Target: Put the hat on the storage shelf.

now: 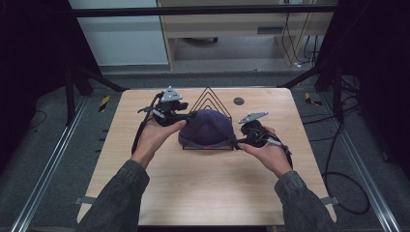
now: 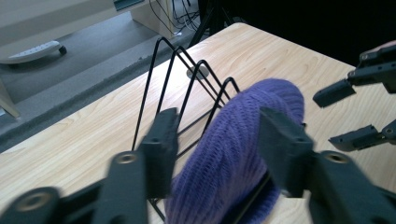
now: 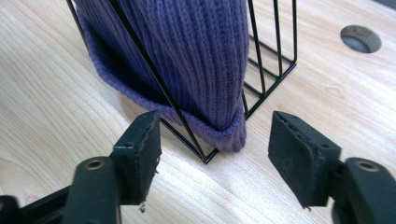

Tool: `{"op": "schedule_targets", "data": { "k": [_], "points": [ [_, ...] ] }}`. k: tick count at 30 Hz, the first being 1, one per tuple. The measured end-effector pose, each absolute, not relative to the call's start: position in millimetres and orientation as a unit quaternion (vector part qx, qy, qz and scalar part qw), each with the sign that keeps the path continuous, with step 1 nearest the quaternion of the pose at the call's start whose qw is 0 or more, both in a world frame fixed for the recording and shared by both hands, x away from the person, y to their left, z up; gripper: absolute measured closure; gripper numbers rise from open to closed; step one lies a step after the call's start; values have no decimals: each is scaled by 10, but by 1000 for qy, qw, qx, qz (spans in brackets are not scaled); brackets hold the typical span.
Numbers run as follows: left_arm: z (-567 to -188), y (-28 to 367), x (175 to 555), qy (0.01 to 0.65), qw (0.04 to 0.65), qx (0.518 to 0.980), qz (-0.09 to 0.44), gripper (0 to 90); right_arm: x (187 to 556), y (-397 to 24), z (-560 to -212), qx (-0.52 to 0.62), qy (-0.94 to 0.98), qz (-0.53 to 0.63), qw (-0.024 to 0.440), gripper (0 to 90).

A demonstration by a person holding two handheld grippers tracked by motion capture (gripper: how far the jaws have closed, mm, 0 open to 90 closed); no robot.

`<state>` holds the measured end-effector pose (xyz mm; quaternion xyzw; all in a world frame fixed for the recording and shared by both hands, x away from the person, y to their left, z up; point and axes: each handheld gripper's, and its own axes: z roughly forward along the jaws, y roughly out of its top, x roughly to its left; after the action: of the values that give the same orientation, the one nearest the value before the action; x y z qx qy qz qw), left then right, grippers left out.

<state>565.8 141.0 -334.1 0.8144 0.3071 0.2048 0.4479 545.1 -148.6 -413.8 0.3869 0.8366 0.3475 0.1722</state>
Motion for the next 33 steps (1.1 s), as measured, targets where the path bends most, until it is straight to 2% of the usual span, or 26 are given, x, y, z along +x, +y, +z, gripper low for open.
{"op": "schedule_targets", "data": {
  "k": [4,5,6,9,11,24,33],
  "points": [
    [-3291,1400,5577,303,447,815,209,357,5405,-1490,-4085,387,831,358,178,271],
    [-3275,1391,5546,303,448,816,205,285,5362,-1490,-4040,388,826,367,182,233],
    [-3266,1385,5529,301,447,817,203,285,5362,-1490,-4040,388,826,367,182,233],
    [-3257,1335,5453,299,436,826,198,184,5303,-1500,-3980,387,822,374,186,176],
    [-3250,1325,5433,297,434,827,198,150,5284,-1502,-3959,387,821,376,187,162],
    [-3224,1367,5094,278,434,836,189,67,4952,-1427,-3606,356,805,426,208,98],
    [-3241,1672,4767,269,437,836,194,46,4734,-1326,-3557,322,817,434,201,81]
  ]
}}
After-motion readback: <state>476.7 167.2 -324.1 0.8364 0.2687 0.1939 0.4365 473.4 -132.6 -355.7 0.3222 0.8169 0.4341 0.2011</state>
